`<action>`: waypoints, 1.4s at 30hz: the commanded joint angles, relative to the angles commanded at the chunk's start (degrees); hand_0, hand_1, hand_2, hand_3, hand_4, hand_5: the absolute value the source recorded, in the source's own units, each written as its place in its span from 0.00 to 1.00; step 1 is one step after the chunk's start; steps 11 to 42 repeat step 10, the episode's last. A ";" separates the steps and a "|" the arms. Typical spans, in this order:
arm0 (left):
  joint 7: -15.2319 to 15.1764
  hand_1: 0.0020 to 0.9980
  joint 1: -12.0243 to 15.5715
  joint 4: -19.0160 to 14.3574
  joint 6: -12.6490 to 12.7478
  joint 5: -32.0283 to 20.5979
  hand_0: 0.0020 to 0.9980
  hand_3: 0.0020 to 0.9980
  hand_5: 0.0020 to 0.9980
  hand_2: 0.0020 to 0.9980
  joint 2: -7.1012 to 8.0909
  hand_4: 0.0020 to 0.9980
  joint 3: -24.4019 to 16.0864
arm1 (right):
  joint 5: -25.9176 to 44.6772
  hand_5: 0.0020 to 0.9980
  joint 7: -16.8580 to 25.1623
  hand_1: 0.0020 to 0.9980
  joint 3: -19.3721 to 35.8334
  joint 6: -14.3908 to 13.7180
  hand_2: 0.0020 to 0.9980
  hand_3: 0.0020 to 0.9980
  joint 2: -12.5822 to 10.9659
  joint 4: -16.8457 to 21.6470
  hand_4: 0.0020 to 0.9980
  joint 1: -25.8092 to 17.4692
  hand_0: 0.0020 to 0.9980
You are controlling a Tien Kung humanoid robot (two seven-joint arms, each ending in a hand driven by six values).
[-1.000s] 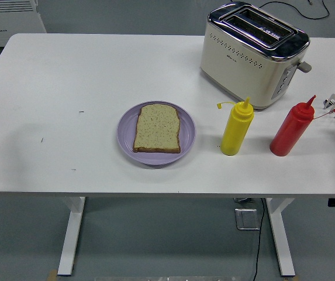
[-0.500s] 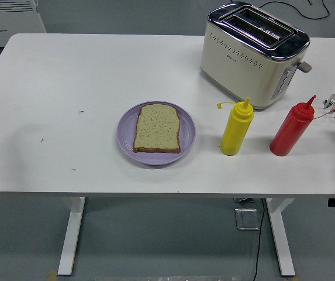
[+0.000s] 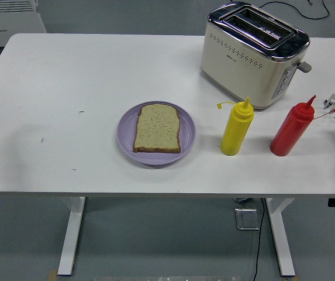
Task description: Pick up the cup,pour liquid into bread,place the cup on the desk
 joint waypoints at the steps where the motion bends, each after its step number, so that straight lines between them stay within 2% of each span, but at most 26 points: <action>1: 0.01 0.73 -0.01 -0.02 -0.02 0.04 0.78 0.66 0.94 0.73 0.00 0.52 -0.02 | -0.01 0.55 0.00 0.65 0.01 0.00 0.68 0.70 0.00 0.00 0.58 0.01 0.71; 42: 0.04 0.73 -0.21 -0.08 -0.02 0.09 0.78 0.66 0.94 0.73 0.00 0.52 -0.09 | 0.00 0.54 -0.01 0.64 0.21 0.04 0.68 0.70 0.10 0.04 0.58 0.18 0.71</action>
